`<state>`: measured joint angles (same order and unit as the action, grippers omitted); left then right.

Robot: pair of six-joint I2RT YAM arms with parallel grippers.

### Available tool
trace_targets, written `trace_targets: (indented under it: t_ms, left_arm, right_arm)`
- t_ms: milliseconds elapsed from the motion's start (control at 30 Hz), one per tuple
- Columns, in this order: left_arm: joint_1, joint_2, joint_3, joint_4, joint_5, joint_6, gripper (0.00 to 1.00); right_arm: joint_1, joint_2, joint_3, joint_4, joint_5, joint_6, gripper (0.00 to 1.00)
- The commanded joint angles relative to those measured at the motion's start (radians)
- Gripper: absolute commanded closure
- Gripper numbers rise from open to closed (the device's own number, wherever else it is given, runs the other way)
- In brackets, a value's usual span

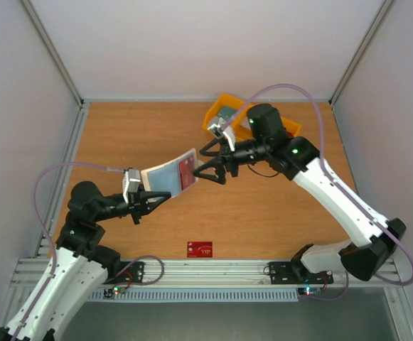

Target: Take the credit cards out of the card holder

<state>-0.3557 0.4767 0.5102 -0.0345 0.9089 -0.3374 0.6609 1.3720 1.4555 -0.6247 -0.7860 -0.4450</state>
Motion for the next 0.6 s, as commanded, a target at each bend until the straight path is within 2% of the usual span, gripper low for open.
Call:
trace_targets:
  t_ms: [0,133,233,300,367,467,567]
  left_arm:
    - [-0.01,0.017,0.075,-0.043,0.192,0.125,1.0]
    - [-0.014,0.039,0.102,-0.039,0.149,0.126,1.0]
    - [-0.014,0.053,0.109,-0.009,0.156,0.082,1.0]
    - [-0.014,0.066,0.138,-0.069,0.171,0.081,1.0]
    - [-0.015,0.088,0.193,-0.232,0.154,0.164,1.0]
    - [-0.016,0.151,0.292,-0.585,0.05,0.303,1.0]
    - [-0.018,0.207,0.41,-0.823,0.007,0.477,1.0]
  right_arm:
    - [-0.037,-0.094,0.038,-0.135,-0.205,-0.214,0.01]
    - [-0.012,-0.09,0.08,-0.099,-0.041,-0.09,0.03]
    - [0.137,-0.158,0.096,-0.139,0.155,-0.224,0.02]
    - [0.176,-0.203,0.109,-0.2,0.191,-0.342,0.02]
    - [0.176,-0.208,0.137,-0.278,0.164,-0.448,0.02]
    - [0.203,-0.156,0.195,-0.411,0.145,-0.6,0.02]
    - [0.266,-0.099,0.228,-0.53,0.146,-0.866,0.01]
